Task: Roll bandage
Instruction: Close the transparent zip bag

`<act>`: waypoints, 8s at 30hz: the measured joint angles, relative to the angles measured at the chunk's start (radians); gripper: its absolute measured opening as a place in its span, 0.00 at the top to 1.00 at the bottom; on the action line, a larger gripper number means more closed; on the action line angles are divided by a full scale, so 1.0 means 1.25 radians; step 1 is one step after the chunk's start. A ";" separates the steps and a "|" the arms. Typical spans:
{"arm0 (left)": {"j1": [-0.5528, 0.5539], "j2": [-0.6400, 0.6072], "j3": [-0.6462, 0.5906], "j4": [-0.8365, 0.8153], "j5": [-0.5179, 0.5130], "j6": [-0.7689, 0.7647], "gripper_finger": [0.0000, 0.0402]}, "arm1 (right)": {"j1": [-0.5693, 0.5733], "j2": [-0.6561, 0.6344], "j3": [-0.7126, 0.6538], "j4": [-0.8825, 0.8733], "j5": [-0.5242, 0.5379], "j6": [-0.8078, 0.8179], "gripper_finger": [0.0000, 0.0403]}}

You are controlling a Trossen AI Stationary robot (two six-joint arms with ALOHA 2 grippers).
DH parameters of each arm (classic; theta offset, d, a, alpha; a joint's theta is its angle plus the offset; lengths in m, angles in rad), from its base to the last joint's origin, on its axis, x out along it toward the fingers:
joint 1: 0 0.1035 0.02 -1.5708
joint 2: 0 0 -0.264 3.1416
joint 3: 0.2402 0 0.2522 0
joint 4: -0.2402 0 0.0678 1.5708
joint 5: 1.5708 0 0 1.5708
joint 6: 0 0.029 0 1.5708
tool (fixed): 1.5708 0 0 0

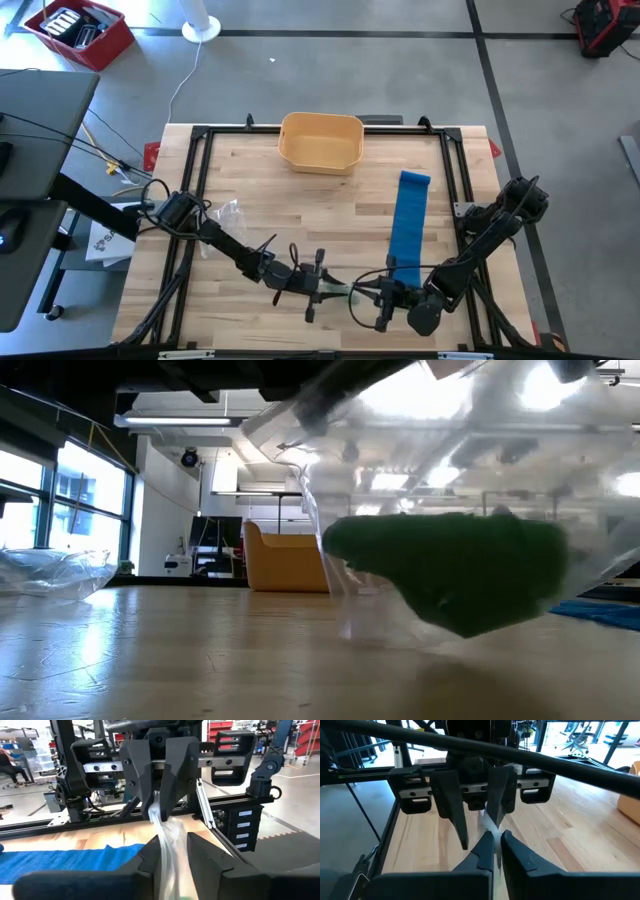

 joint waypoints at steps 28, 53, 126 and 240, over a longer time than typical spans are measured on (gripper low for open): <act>-0.001 -0.059 0.034 -0.301 -0.069 -0.066 1.00 | -0.049 -0.027 0.021 -0.074 -0.195 -0.077 0.76; -0.002 -0.058 0.033 -0.317 -0.032 -0.106 1.00 | -0.126 -0.027 0.021 -0.139 -0.305 -0.049 0.97; 0.022 -0.058 0.114 -0.546 -0.069 -0.176 1.00 | -0.175 -0.029 0.021 -0.178 -0.440 -0.087 0.99; 0.000 -0.058 0.114 -0.403 -0.097 -0.010 0.81 | -0.020 -0.021 0.016 -0.149 -0.112 -0.037 1.00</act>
